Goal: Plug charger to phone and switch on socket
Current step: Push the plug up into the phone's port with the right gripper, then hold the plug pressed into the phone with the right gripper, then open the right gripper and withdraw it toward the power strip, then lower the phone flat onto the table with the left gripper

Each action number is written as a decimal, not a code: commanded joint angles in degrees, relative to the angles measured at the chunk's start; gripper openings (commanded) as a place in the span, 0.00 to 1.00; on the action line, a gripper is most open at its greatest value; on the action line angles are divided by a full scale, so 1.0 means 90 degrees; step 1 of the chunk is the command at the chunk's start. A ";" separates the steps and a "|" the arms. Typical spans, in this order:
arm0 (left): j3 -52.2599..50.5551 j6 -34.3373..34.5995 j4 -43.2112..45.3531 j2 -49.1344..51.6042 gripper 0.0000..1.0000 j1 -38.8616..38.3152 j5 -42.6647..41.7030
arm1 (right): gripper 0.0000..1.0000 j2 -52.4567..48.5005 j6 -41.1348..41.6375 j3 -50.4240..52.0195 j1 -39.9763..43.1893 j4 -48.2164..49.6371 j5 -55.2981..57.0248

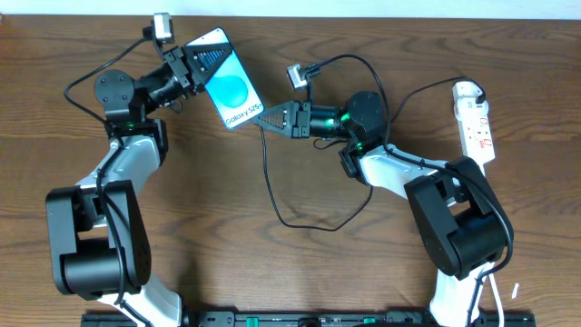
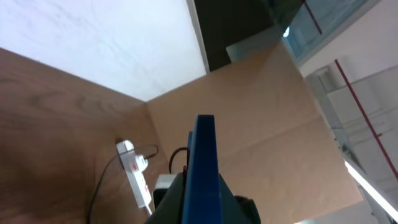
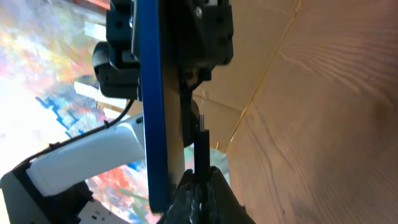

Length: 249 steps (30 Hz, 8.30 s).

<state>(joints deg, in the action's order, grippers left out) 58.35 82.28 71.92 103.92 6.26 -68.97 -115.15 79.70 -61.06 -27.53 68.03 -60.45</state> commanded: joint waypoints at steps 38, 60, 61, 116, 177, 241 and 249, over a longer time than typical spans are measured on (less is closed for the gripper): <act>0.0078 -0.0240 -0.0865 -0.0138 0.07 0.0566 0.0622 | 0.01 0.0012 -0.0678 -0.0095 -0.0262 0.0180 -0.0716; 0.0078 -0.0119 -0.0867 -0.0141 0.07 0.0323 0.0236 | 0.01 0.0012 -0.0959 -0.0095 -0.0274 -0.0342 -0.0702; 0.0075 -0.0119 -0.0869 -0.0141 0.07 0.0323 0.0214 | 0.01 0.0012 -0.0959 -0.0095 -0.0274 -0.0342 -0.0704; 0.0078 -0.0457 -0.0869 -0.0141 0.07 0.0109 -0.0627 | 0.01 0.0012 -0.0631 -0.0095 -0.0274 -0.0340 -0.0413; 0.0078 -0.0420 -0.0872 -0.0141 0.07 0.0957 -0.0937 | 0.99 0.0015 -0.3888 -0.0097 0.0211 -0.5489 0.0172; 0.0075 -0.6526 -1.0025 -0.0129 0.08 0.0221 0.3932 | 0.99 0.3347 -0.5627 -0.0097 0.0466 -1.0465 0.6516; 0.0075 -0.6574 -1.0273 -0.0129 0.08 0.0221 0.4299 | 0.99 0.3347 -0.5627 -0.0097 0.0466 -1.0465 0.6518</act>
<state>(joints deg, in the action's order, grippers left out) 58.50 23.94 -20.34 103.88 8.40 -31.51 -85.62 29.65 -61.76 -23.46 -26.17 -2.74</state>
